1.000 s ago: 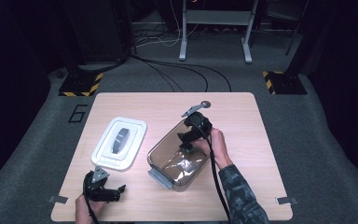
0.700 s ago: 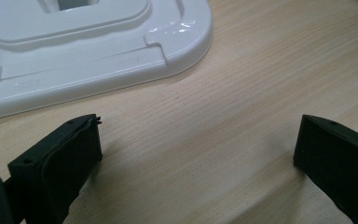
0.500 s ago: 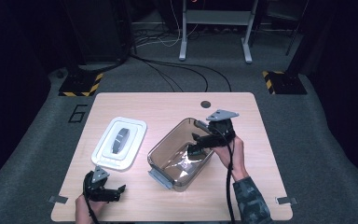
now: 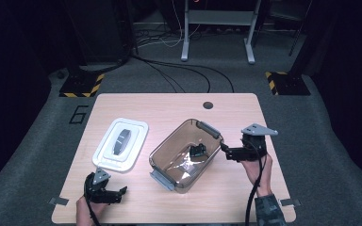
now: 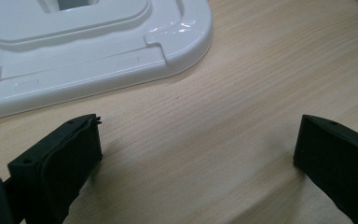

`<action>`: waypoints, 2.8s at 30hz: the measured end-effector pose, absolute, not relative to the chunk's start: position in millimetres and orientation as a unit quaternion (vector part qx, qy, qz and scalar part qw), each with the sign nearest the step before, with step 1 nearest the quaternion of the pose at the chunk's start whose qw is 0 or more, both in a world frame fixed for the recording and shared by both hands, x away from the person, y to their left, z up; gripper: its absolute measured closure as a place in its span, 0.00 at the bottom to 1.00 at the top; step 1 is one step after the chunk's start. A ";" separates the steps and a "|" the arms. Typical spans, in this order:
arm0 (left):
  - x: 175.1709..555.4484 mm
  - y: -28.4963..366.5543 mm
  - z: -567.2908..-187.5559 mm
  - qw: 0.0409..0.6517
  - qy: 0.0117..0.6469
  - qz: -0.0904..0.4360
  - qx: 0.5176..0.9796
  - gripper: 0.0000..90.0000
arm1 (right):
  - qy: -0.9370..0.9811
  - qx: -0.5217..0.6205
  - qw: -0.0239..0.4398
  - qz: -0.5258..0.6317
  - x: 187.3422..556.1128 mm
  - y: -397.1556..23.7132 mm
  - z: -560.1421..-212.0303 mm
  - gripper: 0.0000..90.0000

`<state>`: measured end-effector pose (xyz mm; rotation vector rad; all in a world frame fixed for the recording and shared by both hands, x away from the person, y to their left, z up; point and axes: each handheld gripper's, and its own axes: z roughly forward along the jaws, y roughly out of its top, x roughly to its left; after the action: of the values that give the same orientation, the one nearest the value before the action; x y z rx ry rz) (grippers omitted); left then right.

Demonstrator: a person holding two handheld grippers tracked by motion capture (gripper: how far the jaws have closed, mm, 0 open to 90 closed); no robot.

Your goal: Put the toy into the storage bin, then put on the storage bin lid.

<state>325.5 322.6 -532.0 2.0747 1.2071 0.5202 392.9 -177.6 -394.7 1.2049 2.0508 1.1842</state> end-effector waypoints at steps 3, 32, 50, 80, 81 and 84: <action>325.5 322.6 -532.0 0.336 0.462 0.199 0.796 0.01 | 0.744 0.447 0.246 0.432 385.4 -187.8 -403.6 0.00; 326.0 323.1 -531.7 0.337 0.461 0.197 0.797 0.01 | 0.773 0.496 0.210 0.334 349.1 -221.3 -526.9 0.00; 333.9 325.9 -522.6 0.334 0.479 0.183 0.791 0.00 | 0.777 0.494 0.211 0.327 348.5 -217.9 -529.8 0.00; 421.3 329.2 -477.6 0.354 0.483 0.201 0.776 0.00 | 0.778 0.494 0.210 0.327 348.9 -217.7 -529.8 0.00; 426.1 328.7 -477.1 0.347 0.482 0.200 0.779 0.00 | 0.778 0.494 0.210 0.327 348.9 -217.7 -529.8 0.00; 441.7 327.0 -480.0 0.342 0.493 0.209 0.772 0.00 | 0.778 0.494 0.210 0.327 348.8 -217.7 -529.8 0.00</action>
<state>441.7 327.0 -480.0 2.0081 1.2811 0.5432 348.8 -217.7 -529.8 1.3745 2.1627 0.9100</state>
